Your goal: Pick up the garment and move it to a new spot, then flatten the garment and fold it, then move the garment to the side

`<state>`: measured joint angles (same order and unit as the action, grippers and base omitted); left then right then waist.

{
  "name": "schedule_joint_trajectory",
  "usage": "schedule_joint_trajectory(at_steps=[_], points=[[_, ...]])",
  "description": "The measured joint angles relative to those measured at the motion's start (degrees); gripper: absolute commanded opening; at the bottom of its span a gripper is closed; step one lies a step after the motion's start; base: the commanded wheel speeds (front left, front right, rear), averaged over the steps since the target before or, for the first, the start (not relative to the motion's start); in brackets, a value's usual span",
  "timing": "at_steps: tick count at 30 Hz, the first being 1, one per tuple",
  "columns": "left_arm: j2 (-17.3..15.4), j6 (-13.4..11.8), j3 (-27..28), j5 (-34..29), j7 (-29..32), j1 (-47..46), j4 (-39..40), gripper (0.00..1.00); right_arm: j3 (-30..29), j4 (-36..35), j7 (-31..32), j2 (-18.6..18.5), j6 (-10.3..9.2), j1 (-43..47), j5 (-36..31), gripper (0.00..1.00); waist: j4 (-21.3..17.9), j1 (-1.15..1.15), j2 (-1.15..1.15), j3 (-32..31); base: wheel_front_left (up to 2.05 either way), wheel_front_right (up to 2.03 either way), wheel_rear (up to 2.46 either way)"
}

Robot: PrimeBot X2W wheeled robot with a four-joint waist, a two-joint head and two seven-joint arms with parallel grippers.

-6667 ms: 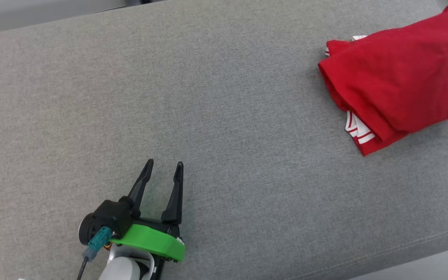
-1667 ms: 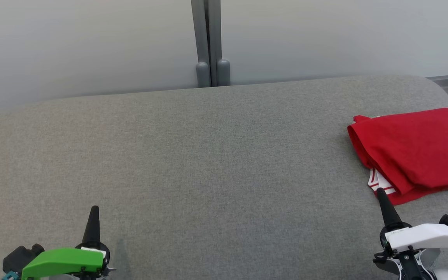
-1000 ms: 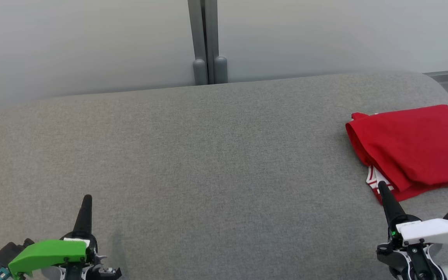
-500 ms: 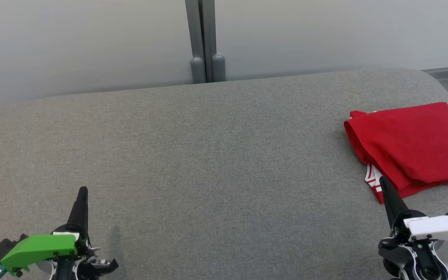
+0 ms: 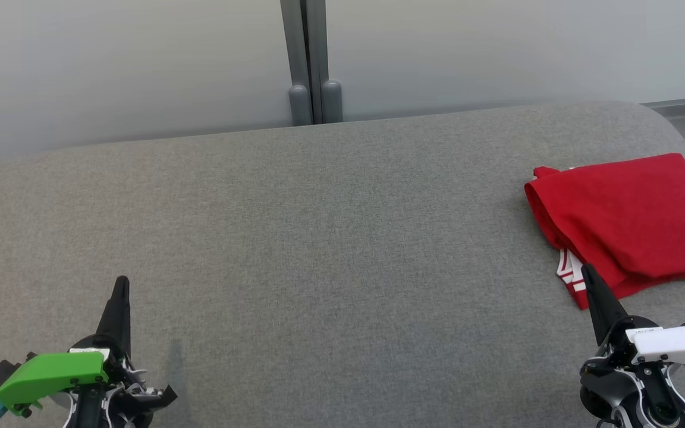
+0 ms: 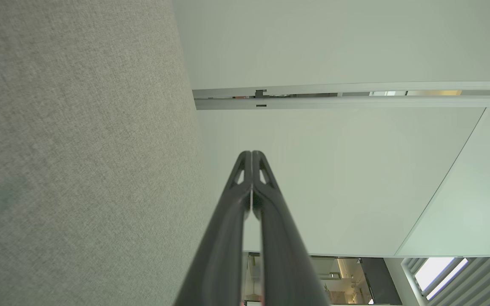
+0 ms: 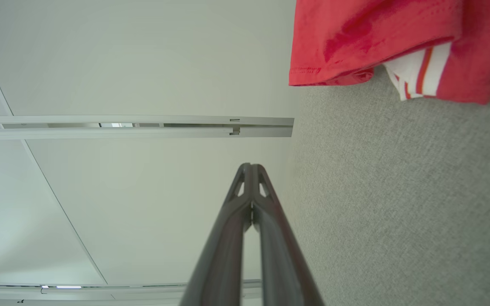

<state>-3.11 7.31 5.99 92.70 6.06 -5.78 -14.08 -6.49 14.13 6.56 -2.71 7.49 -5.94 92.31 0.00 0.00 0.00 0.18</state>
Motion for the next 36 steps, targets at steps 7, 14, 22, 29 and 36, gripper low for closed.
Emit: schedule_joint_trajectory(at_steps=[7,14,22,29,36], points=[[0.0,0.0,0.1,0.0,0.2,-0.2,0.0,0.00,0.0,0.0,0.0,0.0,0.00,0.0,0.0,0.00,0.0,0.00,0.00,0.0,0.00,0.00,0.00],[0.0,0.0,0.1,0.0,0.2,-0.2,0.0,0.00,0.0,0.0,0.0,0.0,0.00,0.0,0.0,0.00,0.0,0.00,0.00,0.0,0.00,0.00,0.00],[0.1,0.0,0.2,0.0,0.3,-0.2,0.0,0.00,0.0,0.0,0.0,0.0,0.00,0.0,0.0,0.00,0.0,0.00,0.00,0.0,0.00,0.00,0.00],[0.1,0.0,0.2,0.0,0.4,-0.2,0.0,0.00,0.0,0.0,0.0,0.0,0.00,0.0,0.0,0.00,0.0,0.00,0.00,0.0,0.00,0.00,0.00],[0.1,0.0,0.2,0.0,0.4,-0.2,0.0,0.00,0.0,0.0,0.0,0.0,0.00,0.0,0.0,0.00,0.0,0.00,0.00,0.0,0.00,0.00,0.00]])
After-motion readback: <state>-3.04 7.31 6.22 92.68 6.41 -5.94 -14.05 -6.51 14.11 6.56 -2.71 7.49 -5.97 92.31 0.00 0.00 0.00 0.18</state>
